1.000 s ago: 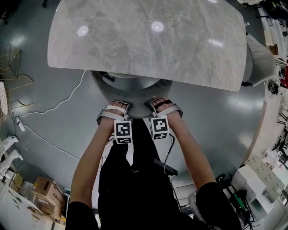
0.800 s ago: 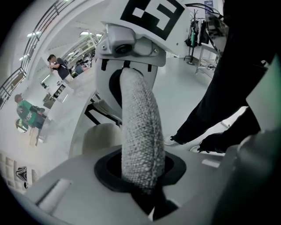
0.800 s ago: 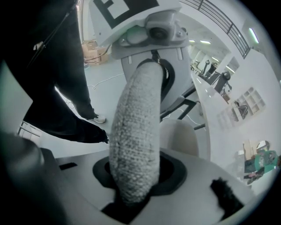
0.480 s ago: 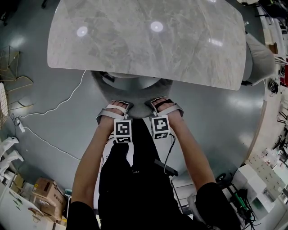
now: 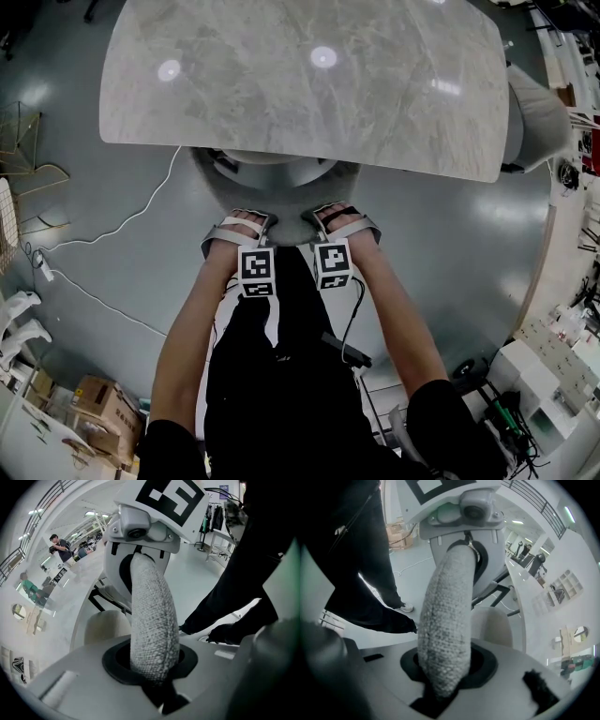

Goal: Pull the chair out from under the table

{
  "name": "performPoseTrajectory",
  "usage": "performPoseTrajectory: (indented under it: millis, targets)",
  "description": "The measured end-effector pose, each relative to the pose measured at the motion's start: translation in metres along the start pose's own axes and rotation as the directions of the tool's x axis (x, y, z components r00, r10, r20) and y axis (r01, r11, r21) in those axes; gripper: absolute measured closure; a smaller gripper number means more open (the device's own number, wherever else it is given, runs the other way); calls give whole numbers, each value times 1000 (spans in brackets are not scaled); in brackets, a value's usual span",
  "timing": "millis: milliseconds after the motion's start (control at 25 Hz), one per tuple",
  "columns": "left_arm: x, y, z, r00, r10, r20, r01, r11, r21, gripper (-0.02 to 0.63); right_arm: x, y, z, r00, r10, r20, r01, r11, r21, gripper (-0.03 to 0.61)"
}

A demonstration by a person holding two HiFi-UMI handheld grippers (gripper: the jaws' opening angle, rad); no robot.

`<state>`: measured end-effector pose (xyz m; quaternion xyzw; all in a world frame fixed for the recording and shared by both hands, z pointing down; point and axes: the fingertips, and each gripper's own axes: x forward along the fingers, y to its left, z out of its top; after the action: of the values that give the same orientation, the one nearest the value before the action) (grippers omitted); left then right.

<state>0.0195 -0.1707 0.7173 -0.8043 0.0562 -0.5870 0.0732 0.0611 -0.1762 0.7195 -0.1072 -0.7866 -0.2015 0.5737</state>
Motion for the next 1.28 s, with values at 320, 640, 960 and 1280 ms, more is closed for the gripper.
performPoseTrajectory:
  millis: [320, 640, 960, 1280]
  targets:
    - [-3, -16, -4, 1000, -26, -6, 26, 999, 44, 534, 1, 16, 12, 1000, -10, -9, 11, 998, 60, 481]
    - [-5, -26, -7, 999, -48, -16, 49, 996, 73, 535, 1, 24, 21, 1000, -21, -13, 22, 995, 97, 483]
    - [-7, -34, -8, 997, -75, -18, 76, 994, 84, 540, -1, 32, 26, 1000, -16, -13, 17, 992, 124, 485]
    - [-8, -40, -7, 997, -79, -16, 80, 994, 73, 541, -1, 37, 28, 1000, -13, -14, 15, 993, 121, 486]
